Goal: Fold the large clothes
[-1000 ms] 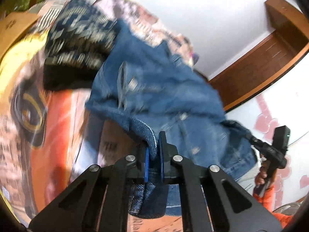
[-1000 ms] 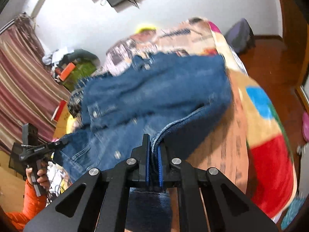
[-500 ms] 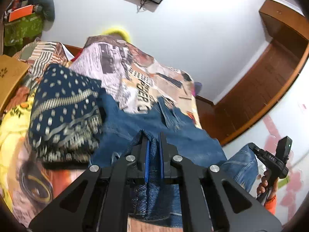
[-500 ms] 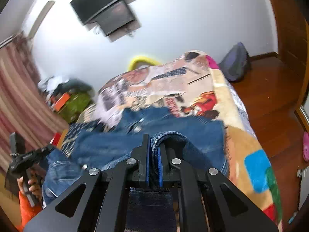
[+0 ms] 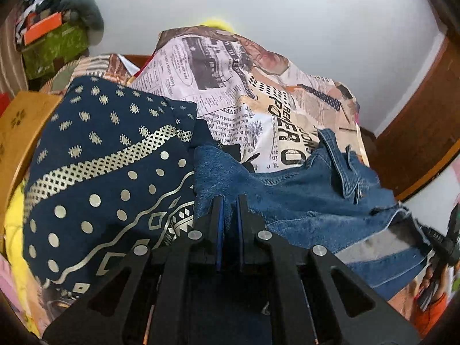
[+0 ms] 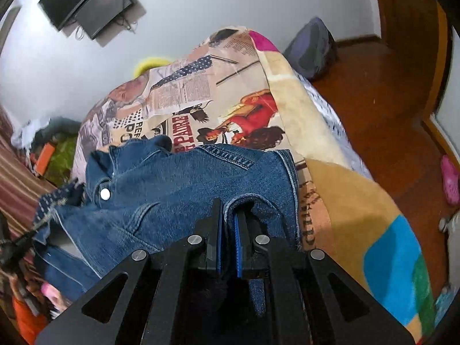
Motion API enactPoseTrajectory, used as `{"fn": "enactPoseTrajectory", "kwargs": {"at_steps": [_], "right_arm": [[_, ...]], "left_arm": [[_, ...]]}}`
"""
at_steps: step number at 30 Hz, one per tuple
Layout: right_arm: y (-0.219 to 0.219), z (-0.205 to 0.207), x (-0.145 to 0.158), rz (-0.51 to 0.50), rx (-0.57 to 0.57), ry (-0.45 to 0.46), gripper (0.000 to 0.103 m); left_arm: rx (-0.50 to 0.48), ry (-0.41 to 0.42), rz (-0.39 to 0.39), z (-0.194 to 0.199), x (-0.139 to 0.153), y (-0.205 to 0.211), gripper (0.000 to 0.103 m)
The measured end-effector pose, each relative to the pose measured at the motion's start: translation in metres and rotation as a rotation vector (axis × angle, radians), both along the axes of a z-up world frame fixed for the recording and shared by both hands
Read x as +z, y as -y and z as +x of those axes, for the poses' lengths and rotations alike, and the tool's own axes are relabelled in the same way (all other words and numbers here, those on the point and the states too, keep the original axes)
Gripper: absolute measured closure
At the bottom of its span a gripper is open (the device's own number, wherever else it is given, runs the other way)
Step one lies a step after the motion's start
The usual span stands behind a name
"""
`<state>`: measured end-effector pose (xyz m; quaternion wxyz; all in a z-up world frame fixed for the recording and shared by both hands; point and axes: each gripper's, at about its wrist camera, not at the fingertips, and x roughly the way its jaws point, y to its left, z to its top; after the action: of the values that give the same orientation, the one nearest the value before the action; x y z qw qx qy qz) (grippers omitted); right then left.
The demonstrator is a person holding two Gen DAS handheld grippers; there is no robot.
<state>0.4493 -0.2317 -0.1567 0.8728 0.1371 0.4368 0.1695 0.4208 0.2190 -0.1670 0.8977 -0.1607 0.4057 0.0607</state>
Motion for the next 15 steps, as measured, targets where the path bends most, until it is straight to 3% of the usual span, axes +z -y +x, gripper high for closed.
{"fn": "enactPoseTrajectory", "kwargs": {"at_steps": [4, 6, 8, 11, 15], "right_arm": [[-0.003, -0.006, 0.011, -0.066, 0.033, 0.011, 0.092], [-0.004, -0.015, 0.022, -0.106, 0.036, 0.02, 0.082], [-0.003, -0.023, 0.029, -0.122, 0.037, 0.047, 0.079], [-0.003, -0.04, 0.04, -0.144, 0.051, 0.084, 0.076], [-0.01, -0.062, 0.05, -0.204, 0.081, 0.128, 0.059]], "left_arm": [[-0.025, -0.032, 0.097, -0.01, 0.014, 0.013, 0.088], [-0.014, -0.03, 0.142, -0.018, 0.023, 0.018, 0.059], [-0.023, 0.001, 0.17, -0.029, 0.034, 0.022, 0.042], [-0.042, 0.017, 0.221, -0.044, 0.047, 0.029, 0.039], [-0.083, 0.008, 0.292, -0.061, 0.051, 0.039, 0.023]]}}
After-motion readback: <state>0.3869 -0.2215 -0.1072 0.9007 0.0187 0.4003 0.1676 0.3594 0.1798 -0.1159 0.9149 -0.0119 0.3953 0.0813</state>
